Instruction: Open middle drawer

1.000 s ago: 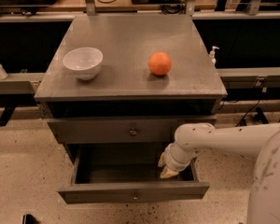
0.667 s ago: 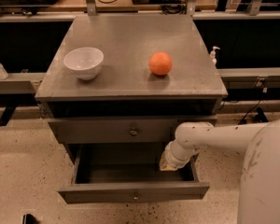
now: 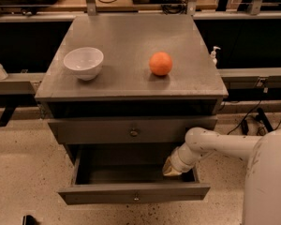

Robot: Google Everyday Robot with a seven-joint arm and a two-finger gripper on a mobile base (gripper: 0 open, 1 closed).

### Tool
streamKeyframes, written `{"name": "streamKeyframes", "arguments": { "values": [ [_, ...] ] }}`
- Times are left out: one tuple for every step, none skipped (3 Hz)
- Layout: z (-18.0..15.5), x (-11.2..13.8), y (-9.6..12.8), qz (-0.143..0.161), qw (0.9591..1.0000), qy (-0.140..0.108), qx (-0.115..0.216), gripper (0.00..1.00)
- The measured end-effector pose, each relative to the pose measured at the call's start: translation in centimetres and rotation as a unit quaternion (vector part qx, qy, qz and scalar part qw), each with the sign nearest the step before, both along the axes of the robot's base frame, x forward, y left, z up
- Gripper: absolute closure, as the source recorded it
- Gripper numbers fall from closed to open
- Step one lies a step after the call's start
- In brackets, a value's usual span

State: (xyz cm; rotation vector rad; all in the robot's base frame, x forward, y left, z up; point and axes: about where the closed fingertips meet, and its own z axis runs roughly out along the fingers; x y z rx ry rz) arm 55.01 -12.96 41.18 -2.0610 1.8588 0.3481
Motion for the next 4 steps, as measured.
{"name": "streamKeyframes", "arguments": {
  "values": [
    [-1.8,-0.3,-0.1,0.011,0.9998,0.015,0.009,1.0],
    [-3.4,-1.6,0.0,0.025,0.9975,0.043,0.051,1.0],
    [-3.2,-4.1,0.1,0.048,0.9929,0.061,0.089,1.0],
    [-3.2,-4.1,0.0,0.048,0.9929,0.061,0.089,1.0]
  ]
}}
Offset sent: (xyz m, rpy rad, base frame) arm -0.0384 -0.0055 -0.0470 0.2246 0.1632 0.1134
